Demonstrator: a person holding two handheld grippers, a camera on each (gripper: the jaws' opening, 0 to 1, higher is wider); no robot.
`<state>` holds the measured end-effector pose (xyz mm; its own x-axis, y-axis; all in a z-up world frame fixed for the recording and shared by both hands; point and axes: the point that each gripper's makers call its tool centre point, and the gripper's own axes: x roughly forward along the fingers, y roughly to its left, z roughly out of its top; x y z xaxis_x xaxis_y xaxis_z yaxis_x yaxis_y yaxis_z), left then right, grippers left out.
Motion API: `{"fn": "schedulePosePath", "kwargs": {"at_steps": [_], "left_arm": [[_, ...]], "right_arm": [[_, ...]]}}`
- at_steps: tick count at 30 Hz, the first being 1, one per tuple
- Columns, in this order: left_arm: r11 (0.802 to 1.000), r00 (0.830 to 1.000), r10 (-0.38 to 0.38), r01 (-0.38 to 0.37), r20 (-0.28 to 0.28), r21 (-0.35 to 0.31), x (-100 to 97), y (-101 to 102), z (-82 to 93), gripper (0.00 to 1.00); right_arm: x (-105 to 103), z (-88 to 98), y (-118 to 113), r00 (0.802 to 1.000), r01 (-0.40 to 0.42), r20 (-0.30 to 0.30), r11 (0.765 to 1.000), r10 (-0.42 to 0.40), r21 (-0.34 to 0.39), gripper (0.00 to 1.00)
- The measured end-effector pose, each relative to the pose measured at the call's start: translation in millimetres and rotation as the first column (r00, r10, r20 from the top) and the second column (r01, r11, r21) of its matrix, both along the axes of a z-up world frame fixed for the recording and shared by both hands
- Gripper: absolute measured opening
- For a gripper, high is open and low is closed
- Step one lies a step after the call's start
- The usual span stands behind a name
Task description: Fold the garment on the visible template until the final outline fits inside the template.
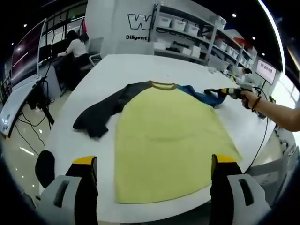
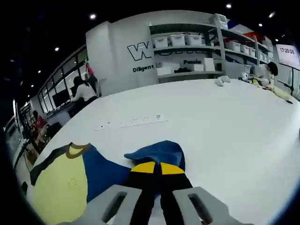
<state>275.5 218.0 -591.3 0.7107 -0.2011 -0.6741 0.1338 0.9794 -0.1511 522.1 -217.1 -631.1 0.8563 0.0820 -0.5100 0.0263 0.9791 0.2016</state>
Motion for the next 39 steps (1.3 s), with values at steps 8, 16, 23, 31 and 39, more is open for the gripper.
{"fn": "schedulePosePath", "kwargs": {"at_steps": [8, 16, 23, 31, 39], "left_arm": [[1.0, 1.0, -0.005, 0.005, 0.009, 0.01, 0.4, 0.1, 2.6, 0.97], [1.0, 1.0, -0.012, 0.012, 0.011, 0.011, 0.1, 0.1, 3.6, 0.97], [1.0, 1.0, -0.019, 0.019, 0.02, 0.022, 1.0, 3.5, 6.2, 0.99], [0.999, 0.999, 0.003, -0.005, 0.037, 0.046, 2.4, 13.4, 8.2, 0.98], [0.998, 0.996, 0.059, -0.06, 0.063, 0.015, 3.9, 25.7, 15.6, 0.97]], "right_arm": [[-29.4, -16.5, -12.1, 0.995, 0.081, -0.056, 0.996, -0.079, 0.024, 0.0], [-46.4, -20.1, -11.6, 0.992, -0.058, -0.122, 0.982, 0.036, -0.178, 0.18], [-23.1, 10.4, 14.2, 0.972, -0.233, -0.047, 0.918, 0.231, -0.322, 0.28], [24.3, 1.3, 50.0, 0.927, -0.374, -0.078, 0.889, 0.367, -0.264, 0.27], [46.2, -34.2, 47.7, 0.916, -0.396, -0.179, 0.882, 0.359, -0.256, 0.23]]}}
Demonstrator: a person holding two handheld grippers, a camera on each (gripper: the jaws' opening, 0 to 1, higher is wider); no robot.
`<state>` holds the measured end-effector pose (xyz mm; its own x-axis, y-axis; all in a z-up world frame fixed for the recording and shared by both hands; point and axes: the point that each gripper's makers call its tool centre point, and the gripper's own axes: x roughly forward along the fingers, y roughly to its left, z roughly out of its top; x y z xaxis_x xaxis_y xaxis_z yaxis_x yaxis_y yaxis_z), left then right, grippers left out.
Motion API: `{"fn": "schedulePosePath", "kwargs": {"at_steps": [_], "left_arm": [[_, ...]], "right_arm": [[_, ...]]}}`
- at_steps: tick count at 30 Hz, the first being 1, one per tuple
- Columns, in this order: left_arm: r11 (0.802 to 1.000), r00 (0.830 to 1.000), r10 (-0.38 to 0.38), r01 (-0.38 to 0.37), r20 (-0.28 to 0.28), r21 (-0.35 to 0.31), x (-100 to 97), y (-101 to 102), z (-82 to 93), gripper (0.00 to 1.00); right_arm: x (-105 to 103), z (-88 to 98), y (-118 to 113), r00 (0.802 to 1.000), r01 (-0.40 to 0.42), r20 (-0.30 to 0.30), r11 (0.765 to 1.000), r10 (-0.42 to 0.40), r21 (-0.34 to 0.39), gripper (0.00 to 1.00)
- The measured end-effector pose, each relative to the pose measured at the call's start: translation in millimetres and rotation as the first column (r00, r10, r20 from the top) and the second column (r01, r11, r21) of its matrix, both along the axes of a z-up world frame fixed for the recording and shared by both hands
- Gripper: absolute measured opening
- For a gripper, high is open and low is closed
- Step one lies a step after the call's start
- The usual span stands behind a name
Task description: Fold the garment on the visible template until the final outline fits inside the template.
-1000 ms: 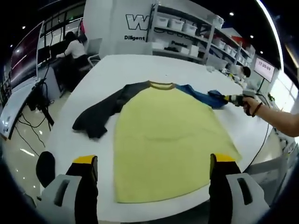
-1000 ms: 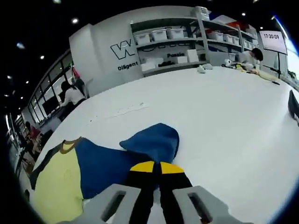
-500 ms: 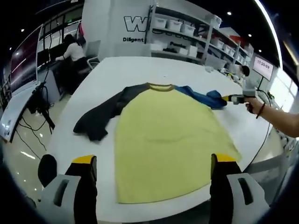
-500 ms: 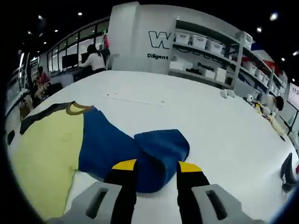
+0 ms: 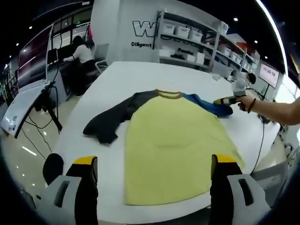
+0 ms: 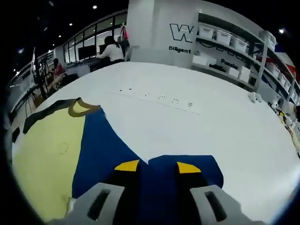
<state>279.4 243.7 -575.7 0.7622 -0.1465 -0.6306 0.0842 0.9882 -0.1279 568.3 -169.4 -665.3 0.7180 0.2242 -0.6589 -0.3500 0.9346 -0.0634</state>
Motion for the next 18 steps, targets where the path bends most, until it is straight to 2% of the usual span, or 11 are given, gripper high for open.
{"fn": "schedulePosePath", "kwargs": {"at_steps": [4, 6, 7, 8, 9, 10, 12, 15, 18], "left_arm": [[1.0, 1.0, 0.029, -0.029, -0.004, -0.005, -0.8, 2.9, -1.8, 0.96], [1.0, 1.0, 0.028, -0.028, -0.014, -0.006, -0.7, 0.5, -3.5, 0.95], [1.0, 1.0, 0.024, -0.024, -0.015, -0.003, -0.8, -0.7, -3.7, 0.95], [1.0, 1.0, 0.021, -0.021, -0.015, -0.001, -0.7, -1.7, -3.6, 0.95], [1.0, 1.0, 0.017, -0.017, -0.016, 0.001, -0.7, -3.3, -3.5, 0.94], [1.0, 1.0, 0.012, -0.012, -0.017, 0.0, -1.1, -4.7, -3.3, 0.94], [1.0, 1.0, 0.009, -0.009, -0.019, 0.001, -1.4, -5.5, -3.2, 0.94], [1.0, 1.0, 0.009, -0.009, -0.016, 0.002, -1.7, -5.4, -2.4, 0.94], [1.0, 1.0, -0.002, 0.002, -0.016, 0.005, -2.0, -7.3, -0.8, 0.94]], "right_arm": [[-1.4, -7.1, -1.0, 1.0, -0.006, -0.018, 1.0, 0.006, -0.012, 0.19], [-0.5, -6.2, -2.9, 1.0, 0.007, -0.016, 1.0, -0.007, 0.0, 0.11], [-1.0, -7.2, -3.0, 1.0, 0.008, -0.02, 1.0, -0.008, 0.003, 0.02], [-0.6, -6.6, -3.5, 1.0, 0.014, -0.014, 1.0, -0.014, 0.004, 0.0], [-0.5, -6.2, -5.7, 1.0, 0.019, -0.013, 1.0, -0.019, -0.006, 0.0], [-0.4, -5.6, -4.2, 0.999, 0.027, -0.02, 0.999, -0.026, 0.031, 0.0], [-0.8, -4.0, -7.5, 0.999, 0.047, -0.021, 0.998, -0.046, 0.045, 0.0], [0.5, 11.3, -18.1, 0.996, 0.083, 0.025, 0.995, -0.084, 0.056, 0.0], [0.2, 36.4, -38.9, 0.984, 0.139, 0.098, 0.988, -0.145, 0.065, 0.0]]}}
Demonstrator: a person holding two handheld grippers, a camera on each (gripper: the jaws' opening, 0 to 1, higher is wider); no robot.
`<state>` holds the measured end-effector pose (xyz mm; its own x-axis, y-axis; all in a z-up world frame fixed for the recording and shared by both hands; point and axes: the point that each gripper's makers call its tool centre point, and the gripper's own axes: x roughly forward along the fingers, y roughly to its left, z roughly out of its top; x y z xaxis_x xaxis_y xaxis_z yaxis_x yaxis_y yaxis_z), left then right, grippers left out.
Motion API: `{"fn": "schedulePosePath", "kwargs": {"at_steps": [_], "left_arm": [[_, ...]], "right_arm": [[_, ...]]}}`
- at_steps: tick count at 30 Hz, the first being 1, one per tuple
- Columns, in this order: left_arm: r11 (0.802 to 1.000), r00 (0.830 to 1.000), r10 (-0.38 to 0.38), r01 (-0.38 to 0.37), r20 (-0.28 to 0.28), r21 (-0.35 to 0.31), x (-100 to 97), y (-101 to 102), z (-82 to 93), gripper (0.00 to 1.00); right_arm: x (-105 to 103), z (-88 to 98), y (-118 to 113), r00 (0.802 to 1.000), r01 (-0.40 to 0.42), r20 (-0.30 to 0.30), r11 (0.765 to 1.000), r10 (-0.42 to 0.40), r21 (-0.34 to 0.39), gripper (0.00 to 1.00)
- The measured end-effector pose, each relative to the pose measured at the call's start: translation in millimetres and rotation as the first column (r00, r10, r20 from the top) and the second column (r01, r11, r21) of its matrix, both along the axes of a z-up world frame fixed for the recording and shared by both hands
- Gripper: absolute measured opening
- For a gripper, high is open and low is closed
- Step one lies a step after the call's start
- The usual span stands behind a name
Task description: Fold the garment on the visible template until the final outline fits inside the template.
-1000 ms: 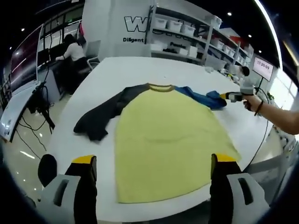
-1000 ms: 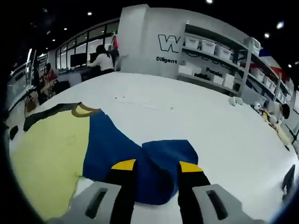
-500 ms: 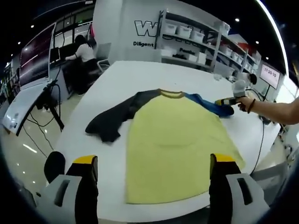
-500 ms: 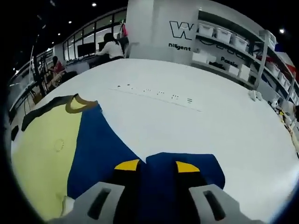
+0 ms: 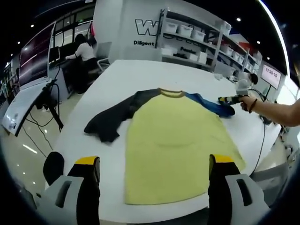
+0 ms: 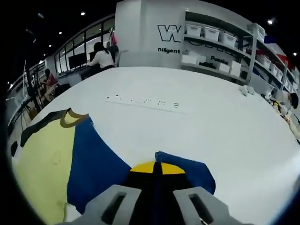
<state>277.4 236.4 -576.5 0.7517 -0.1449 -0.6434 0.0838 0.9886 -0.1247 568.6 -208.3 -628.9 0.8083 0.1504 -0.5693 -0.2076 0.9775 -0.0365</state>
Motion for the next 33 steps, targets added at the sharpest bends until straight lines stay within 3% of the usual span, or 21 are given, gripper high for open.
{"fn": "schedulePosePath", "kwargs": {"at_steps": [5, 13, 22, 23, 28, 31, 33], "left_arm": [[1.0, 1.0, -0.019, 0.019, 0.013, -0.002, 1.0, -4.8, 3.9, 0.94], [0.999, 0.998, -0.036, 0.036, 0.043, -0.004, 3.8, -9.8, 11.3, 0.92], [0.999, 0.997, -0.049, 0.049, 0.052, -0.001, 0.7, -8.0, 15.9, 0.92], [0.999, 0.997, -0.048, 0.048, 0.055, 0.001, 0.8, -7.1, 17.0, 0.92], [0.999, 0.997, -0.039, 0.038, 0.06, 0.01, 1.8, -4.3, 19.8, 0.92], [0.999, 0.997, -0.039, 0.038, 0.066, 0.009, 2.5, -5.3, 22.0, 0.92], [0.999, 0.997, -0.041, 0.041, 0.064, 0.011, 2.1, -5.9, 22.0, 0.92]], "right_arm": [[-19.4, 26.5, -45.2, 0.985, 0.165, 0.051, 0.986, -0.166, 0.037, 0.0], [-63.8, 30.5, -93.7, 0.956, 0.287, 0.053, 0.956, -0.29, 0.051, 0.0], [-116.1, -10.7, -142.5, 0.912, 0.409, -0.061, 0.911, -0.406, 0.055, 0.0], [-124.9, -19.0, -141.6, 0.902, 0.428, -0.104, 0.901, -0.419, 0.077, 0.0], [-142.0, -40.6, -141.6, 0.879, 0.47, -0.154, 0.876, -0.452, 0.108, 0.0], [-149.7, -44.8, -142.4, 0.86, 0.502, -0.167, 0.858, -0.482, 0.108, 0.0], [-147.5, -42.7, -142.8, 0.863, 0.5, -0.144, 0.858, -0.484, 0.117, 0.0]]}}
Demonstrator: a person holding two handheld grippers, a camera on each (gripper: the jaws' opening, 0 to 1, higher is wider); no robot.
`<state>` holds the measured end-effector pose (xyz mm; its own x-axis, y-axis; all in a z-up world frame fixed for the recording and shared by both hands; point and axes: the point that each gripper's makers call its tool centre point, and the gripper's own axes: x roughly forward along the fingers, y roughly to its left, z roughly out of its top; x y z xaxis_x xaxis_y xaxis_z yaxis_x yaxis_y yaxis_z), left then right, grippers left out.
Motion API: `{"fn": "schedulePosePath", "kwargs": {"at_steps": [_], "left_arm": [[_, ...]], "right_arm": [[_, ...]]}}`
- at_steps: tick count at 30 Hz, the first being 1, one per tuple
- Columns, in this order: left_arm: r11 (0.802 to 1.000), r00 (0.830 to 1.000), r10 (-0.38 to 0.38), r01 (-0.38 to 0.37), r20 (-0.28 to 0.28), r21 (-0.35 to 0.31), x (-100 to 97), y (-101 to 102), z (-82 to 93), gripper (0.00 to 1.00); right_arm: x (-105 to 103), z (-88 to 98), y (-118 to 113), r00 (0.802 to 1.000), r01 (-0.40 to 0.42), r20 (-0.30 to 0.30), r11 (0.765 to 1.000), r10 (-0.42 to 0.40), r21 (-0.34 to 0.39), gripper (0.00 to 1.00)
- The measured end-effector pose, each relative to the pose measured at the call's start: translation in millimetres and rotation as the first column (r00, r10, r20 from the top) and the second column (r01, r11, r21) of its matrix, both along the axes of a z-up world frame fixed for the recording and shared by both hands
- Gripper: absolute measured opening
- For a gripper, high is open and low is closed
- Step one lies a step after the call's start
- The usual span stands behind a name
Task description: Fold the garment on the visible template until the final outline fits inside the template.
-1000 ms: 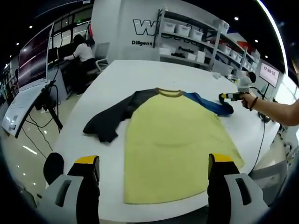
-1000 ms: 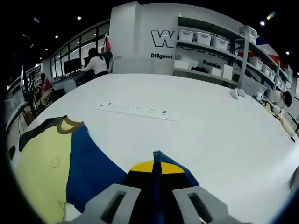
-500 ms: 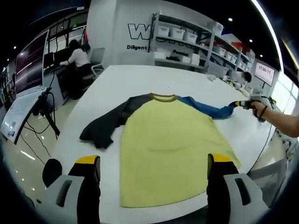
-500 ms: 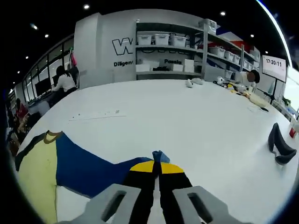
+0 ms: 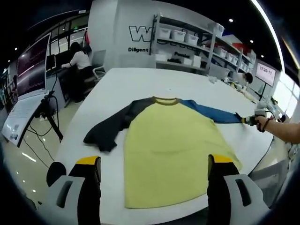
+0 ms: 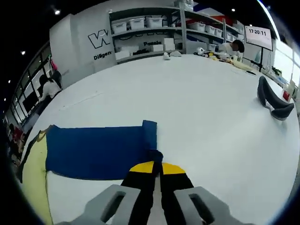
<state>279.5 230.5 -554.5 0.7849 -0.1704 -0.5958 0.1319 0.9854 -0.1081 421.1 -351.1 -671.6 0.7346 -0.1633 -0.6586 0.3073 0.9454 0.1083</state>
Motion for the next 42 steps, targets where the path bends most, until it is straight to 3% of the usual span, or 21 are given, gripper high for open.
{"fn": "schedulePosePath", "kwargs": {"at_steps": [4, 7, 12, 14, 20, 27, 35, 40, 42], "left_arm": [[1.0, 1.0, 0.001, -0.001, -0.002, 0.001, -0.9, -0.4, -0.4, 0.92], [1.0, 1.0, -0.001, 0.001, 0.001, -0.001, -1.6, -1.2, 0.6, 0.93], [1.0, 1.0, -0.001, 0.001, -0.004, 0.002, -2.9, -0.7, 0.7, 0.94], [1.0, 1.0, -0.002, 0.002, -0.004, 0.003, -2.9, -0.5, 0.9, 0.93], [1.0, 1.0, 0.005, -0.004, -0.008, 0.006, -4.9, 2.4, 1.0, 0.93], [1.0, 1.0, 0.022, -0.022, -0.008, 0.014, -8.1, 9.5, 2.9, 0.92], [1.0, 1.0, 0.024, -0.024, -0.014, 0.018, -12.1, 9.6, 1.3, 0.92], [0.999, 1.0, 0.027, -0.027, -0.013, 0.018, -13.3, 11.0, 1.6, 0.91], [0.999, 1.0, 0.028, -0.028, -0.008, 0.018, -13.3, 11.7, 2.7, 0.91]], "right_arm": [[-2.1, -0.7, -8.6, 0.998, -0.035, -0.049, 0.996, 0.031, -0.087, 0.08], [4.3, 14.3, -10.0, 0.998, -0.067, 0.009, 0.989, 0.068, -0.132, 0.1], [11.2, 16.1, -15.0, 0.997, -0.083, -0.002, 0.99, 0.083, -0.113, 0.27], [13.3, 12.2, -15.5, 0.997, -0.077, -0.007, 0.993, 0.077, -0.092, 0.28], [20.9, -4.6, -20.5, 0.998, -0.047, -0.052, 0.997, 0.043, -0.063, 0.21], [31.6, -2.4, -19.0, 0.995, -0.09, -0.04, 0.99, 0.086, -0.106, 0.07], [34.5, 0.3, -21.1, 0.994, -0.106, -0.041, 0.986, 0.101, -0.132, 0.02], [35.3, 3.6, -21.7, 0.994, -0.107, -0.045, 0.988, 0.102, -0.115, 0.0], [35.9, 4.9, -23.1, 0.997, -0.069, -0.03, 0.996, 0.067, -0.061, 0.0]]}}
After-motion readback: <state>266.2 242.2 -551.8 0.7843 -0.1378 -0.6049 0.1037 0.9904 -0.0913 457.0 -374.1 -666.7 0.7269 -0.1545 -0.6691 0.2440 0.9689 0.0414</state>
